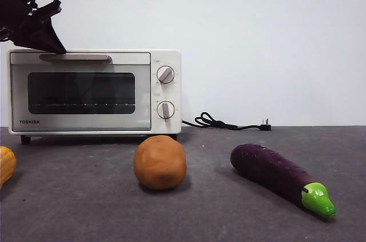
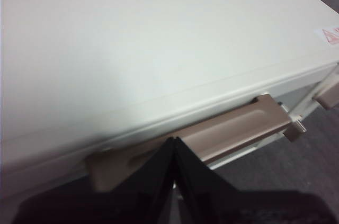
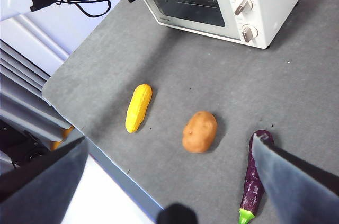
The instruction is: Take the eggplant from the table,put the eggplant in the oven
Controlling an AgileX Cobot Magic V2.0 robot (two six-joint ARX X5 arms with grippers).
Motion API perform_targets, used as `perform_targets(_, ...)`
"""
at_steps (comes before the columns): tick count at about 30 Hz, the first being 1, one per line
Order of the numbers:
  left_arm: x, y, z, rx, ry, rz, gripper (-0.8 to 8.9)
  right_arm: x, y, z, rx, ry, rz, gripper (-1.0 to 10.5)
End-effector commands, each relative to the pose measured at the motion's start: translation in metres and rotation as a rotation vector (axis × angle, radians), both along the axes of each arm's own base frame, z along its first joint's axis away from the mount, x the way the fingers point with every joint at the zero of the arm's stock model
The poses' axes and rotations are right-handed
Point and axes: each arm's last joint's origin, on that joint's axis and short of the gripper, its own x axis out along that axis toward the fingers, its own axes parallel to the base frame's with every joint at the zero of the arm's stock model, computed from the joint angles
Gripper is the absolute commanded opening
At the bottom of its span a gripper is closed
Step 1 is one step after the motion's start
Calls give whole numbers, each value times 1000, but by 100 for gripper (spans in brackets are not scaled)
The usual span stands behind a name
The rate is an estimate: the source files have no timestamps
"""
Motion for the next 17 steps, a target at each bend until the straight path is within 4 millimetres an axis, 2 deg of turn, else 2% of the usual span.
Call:
perform_targets(1, -2, -7, -32, 29, 157, -19, -6, 0, 0, 1, -5, -17, 9, 567)
perform_targets(12, -15, -33, -42, 34, 324, -88, -6, 1, 0, 2, -5, -38, 5, 567)
perform_targets(17, -22, -47, -41, 41, 361, -129, -5, 5, 1, 1, -29, -45, -10, 567)
